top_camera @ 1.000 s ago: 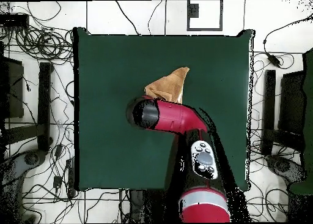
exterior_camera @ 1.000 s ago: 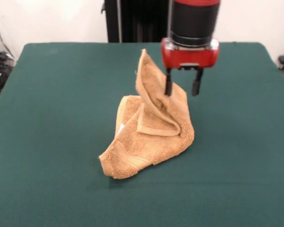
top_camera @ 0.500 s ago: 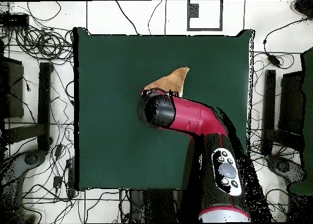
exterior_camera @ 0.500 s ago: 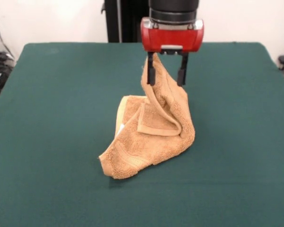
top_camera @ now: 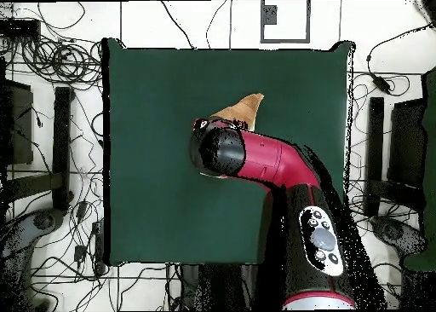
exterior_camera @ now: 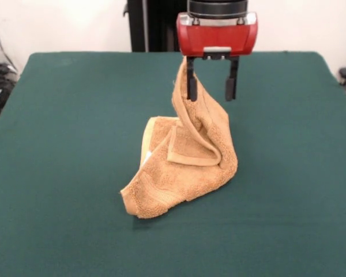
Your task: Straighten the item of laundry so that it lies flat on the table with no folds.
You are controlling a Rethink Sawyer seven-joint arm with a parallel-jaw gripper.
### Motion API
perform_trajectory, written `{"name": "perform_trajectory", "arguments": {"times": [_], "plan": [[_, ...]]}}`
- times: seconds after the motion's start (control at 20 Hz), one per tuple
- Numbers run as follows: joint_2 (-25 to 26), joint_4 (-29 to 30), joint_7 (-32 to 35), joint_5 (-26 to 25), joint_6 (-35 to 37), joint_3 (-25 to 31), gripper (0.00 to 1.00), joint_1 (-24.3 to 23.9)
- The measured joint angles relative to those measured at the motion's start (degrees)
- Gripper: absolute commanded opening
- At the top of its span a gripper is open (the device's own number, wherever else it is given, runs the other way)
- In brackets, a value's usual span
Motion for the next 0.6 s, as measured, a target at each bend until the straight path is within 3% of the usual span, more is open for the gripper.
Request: {"name": "perform_trajectory", "arguments": {"times": [0.6], "plan": [[-0.26, 2.33, 0.0, -0.01, 0.0, 1.31, 1.0, -1.32]]}}
